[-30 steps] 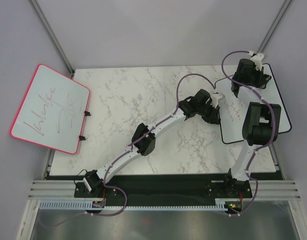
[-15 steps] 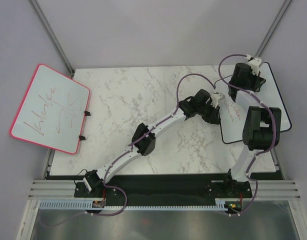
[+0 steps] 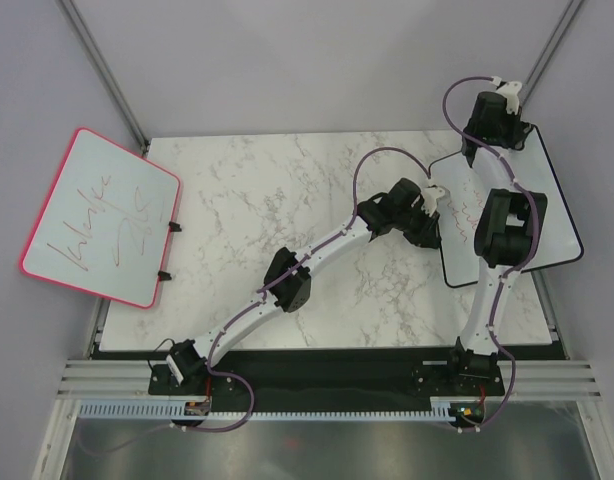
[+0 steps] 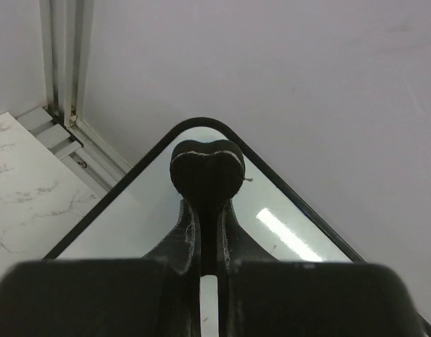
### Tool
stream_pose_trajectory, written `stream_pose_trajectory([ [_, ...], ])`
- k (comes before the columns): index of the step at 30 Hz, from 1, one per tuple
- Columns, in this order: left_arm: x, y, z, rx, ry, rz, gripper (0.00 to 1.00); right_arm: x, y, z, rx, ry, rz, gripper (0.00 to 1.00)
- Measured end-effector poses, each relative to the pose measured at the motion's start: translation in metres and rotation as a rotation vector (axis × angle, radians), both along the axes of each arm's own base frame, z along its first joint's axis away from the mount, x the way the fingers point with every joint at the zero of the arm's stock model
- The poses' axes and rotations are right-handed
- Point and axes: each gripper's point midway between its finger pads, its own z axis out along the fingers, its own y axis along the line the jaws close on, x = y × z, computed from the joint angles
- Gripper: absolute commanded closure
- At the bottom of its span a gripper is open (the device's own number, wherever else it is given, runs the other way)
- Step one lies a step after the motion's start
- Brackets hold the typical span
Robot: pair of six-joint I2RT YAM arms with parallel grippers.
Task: Erase the whiteboard
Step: Erase the whiteboard at the whiteboard stand.
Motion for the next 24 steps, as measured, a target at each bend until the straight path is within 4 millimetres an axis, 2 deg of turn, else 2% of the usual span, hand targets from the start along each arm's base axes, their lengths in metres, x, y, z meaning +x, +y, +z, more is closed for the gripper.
stream_pose_trajectory([
  [3, 0.000, 0.000, 0.001, -0.002, -0.002, 0.000, 0.98, 0.014, 0.005, -0.007, 0.002, 0.019, 0.025, 1.00],
  [8, 0.000, 0.000, 0.001, -0.001, -0.001, 0.001, 0.98, 0.021, 0.025, -0.019, 0.019, 0.027, 0.060, 1.00],
  [12, 0.000, 0.000, 0.002, -0.003, -0.002, 0.001, 0.98, 0.015, 0.052, -0.047, 0.069, 0.036, 0.106, 1.00],
  [15, 0.000, 0.000, 0.001, -0.001, -0.001, 0.001, 0.98, 0.008, 0.064, -0.053, 0.083, 0.036, 0.126, 1.00],
  [18, 0.000, 0.000, 0.001, 0.000, 0.000, 0.001, 0.98, 0.002, 0.063, -0.051, 0.083, 0.033, 0.125, 1.00],
  [22, 0.002, 0.000, 0.002, -0.003, -0.003, 0.004, 0.98, -0.001, 0.048, -0.044, 0.066, 0.047, 0.106, 1.00],
  [24, 0.003, 0.001, 0.002, -0.004, -0.004, 0.006, 0.98, -0.001, 0.037, -0.032, 0.043, 0.053, 0.088, 1.00],
])
